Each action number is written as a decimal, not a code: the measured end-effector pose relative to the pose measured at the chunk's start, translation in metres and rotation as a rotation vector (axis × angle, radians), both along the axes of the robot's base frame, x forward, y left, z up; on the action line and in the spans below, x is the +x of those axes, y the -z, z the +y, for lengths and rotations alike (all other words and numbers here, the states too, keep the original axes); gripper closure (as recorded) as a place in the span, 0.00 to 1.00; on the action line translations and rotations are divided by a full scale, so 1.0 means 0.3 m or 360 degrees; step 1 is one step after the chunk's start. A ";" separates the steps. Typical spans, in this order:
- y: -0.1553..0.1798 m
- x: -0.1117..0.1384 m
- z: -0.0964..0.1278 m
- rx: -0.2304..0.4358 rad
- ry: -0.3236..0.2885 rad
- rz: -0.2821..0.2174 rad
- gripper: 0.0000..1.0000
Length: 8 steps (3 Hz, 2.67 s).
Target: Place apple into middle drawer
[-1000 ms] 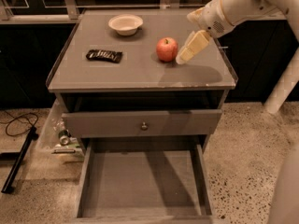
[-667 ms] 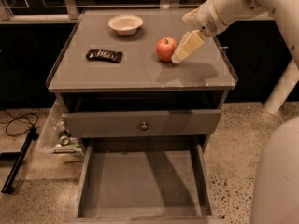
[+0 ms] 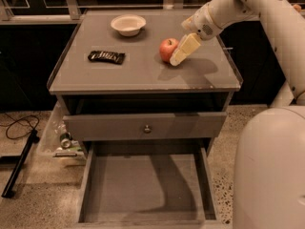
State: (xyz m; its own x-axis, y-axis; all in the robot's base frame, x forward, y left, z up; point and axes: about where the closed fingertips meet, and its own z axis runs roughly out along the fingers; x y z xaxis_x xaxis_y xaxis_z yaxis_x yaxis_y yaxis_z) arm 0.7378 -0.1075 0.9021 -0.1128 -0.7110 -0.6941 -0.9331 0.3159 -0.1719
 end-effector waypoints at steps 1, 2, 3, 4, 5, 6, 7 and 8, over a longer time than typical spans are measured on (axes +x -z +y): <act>0.040 0.035 -0.007 -0.0001 0.0043 0.0050 0.00; 0.063 0.063 -0.002 0.0008 0.0069 0.0083 0.00; 0.080 0.085 0.008 0.0015 0.0082 0.0107 0.00; 0.101 0.101 0.016 0.0027 0.0093 0.0137 0.00; 0.101 0.101 0.016 0.0027 0.0093 0.0137 0.19; 0.101 0.101 0.016 0.0028 0.0093 0.0137 0.43; 0.101 0.101 0.016 0.0028 0.0093 0.0137 0.66; 0.101 0.101 0.016 0.0028 0.0093 0.0137 0.88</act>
Offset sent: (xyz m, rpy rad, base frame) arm 0.0331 -0.0082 -0.0159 0.0112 0.0685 -0.0719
